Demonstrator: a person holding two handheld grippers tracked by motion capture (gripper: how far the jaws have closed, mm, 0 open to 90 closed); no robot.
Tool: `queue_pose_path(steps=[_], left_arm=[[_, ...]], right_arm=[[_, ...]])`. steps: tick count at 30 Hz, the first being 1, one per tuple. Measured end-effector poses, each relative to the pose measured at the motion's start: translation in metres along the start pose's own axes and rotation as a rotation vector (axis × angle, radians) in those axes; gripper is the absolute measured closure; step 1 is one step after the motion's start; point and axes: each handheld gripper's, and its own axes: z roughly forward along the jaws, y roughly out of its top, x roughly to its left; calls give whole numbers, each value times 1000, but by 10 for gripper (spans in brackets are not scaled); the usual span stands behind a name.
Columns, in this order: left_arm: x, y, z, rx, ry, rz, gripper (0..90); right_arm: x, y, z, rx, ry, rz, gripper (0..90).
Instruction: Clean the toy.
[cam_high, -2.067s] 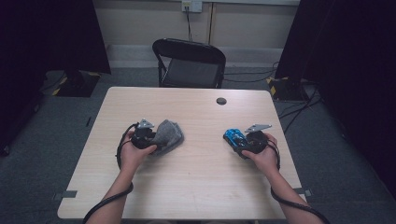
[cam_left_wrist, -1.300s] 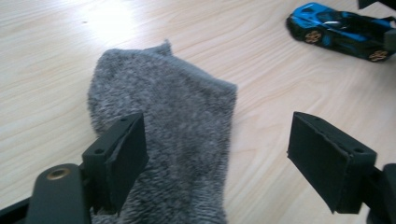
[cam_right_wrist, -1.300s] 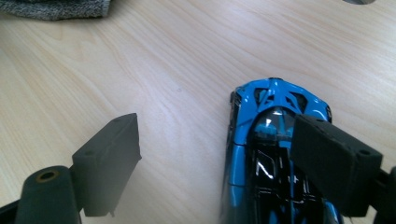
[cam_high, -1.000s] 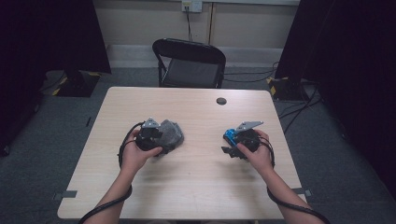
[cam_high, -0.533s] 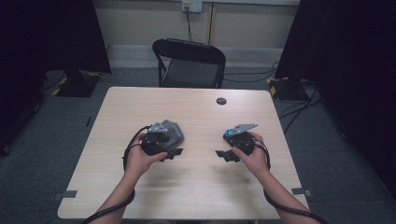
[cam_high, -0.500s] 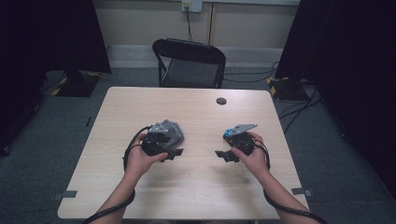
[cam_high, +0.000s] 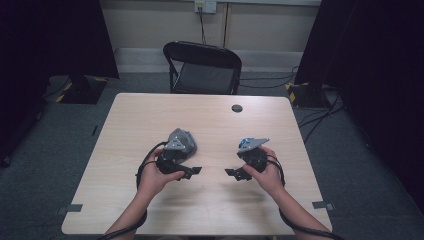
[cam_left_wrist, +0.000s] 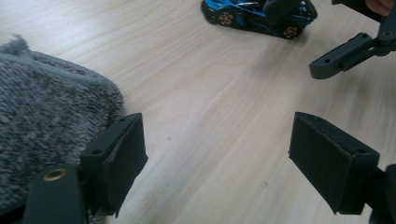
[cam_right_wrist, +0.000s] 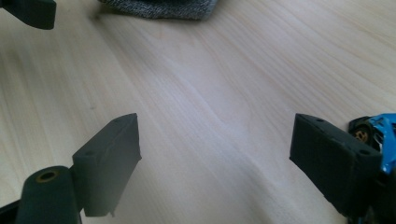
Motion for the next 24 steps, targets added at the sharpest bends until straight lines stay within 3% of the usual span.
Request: queue_pose_path(steps=[24], left_arm=[[-19, -28, 16, 69, -40, 54, 183]], right_arm=[[21, -21, 9, 18, 55, -18, 158]])
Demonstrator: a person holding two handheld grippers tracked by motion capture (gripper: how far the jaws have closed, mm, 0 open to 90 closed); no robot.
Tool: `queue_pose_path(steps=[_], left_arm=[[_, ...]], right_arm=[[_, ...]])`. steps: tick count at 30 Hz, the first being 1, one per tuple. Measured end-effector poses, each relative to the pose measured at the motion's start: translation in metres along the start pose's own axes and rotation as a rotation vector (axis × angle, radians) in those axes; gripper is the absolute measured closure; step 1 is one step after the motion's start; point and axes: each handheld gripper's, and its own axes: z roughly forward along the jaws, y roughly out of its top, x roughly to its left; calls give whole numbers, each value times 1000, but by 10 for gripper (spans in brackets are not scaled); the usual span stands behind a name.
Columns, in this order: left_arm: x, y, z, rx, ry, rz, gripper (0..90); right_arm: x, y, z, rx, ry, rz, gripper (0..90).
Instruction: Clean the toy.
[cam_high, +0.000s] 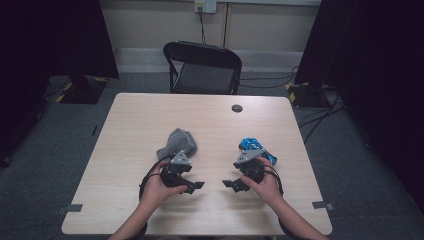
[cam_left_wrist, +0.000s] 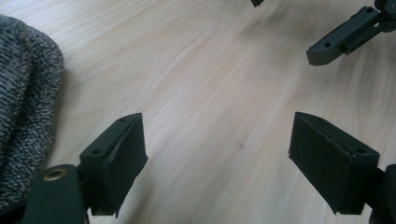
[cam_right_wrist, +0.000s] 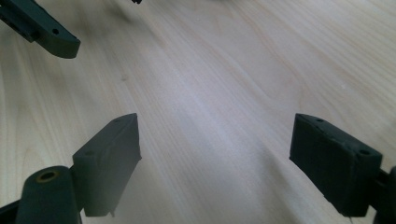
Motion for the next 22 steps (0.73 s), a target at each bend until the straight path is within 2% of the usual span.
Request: queue_pose_path(steps=[14, 22], left_arm=[[-9, -12, 8, 20, -10, 51, 183], [-10, -15, 9, 20, -9, 83, 183]], right_arm=[[8, -15, 11, 27, 19, -14, 158], [12, -20, 13, 13, -4, -50, 152]])
